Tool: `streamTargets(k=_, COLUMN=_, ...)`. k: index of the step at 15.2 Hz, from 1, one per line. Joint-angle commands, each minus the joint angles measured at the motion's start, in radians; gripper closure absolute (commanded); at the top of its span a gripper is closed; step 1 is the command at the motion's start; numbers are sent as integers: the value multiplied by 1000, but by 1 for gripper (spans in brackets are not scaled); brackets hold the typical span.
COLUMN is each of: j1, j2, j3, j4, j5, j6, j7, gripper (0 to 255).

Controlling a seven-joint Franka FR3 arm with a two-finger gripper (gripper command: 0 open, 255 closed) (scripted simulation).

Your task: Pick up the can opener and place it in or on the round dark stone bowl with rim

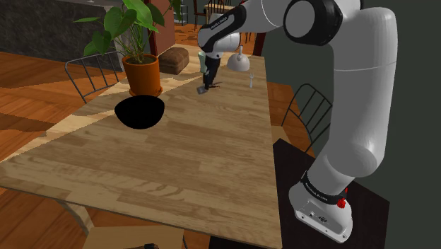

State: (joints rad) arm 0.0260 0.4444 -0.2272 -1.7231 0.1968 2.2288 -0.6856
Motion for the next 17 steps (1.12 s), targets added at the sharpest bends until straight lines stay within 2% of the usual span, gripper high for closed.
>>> streamTargets(k=1, j1=0, j2=-10, j3=-3, j4=13, j5=-4, j6=-23, j7=2, gripper=255)
streamTargets(k=14, j1=4, j2=-71, j3=-14, j4=95, j5=-30, j6=-163, j7=25, gripper=255)
streamTargets(k=17, j1=49, j2=-70, j3=3, j4=97, j5=-42, j6=-160, j7=91, gripper=255)
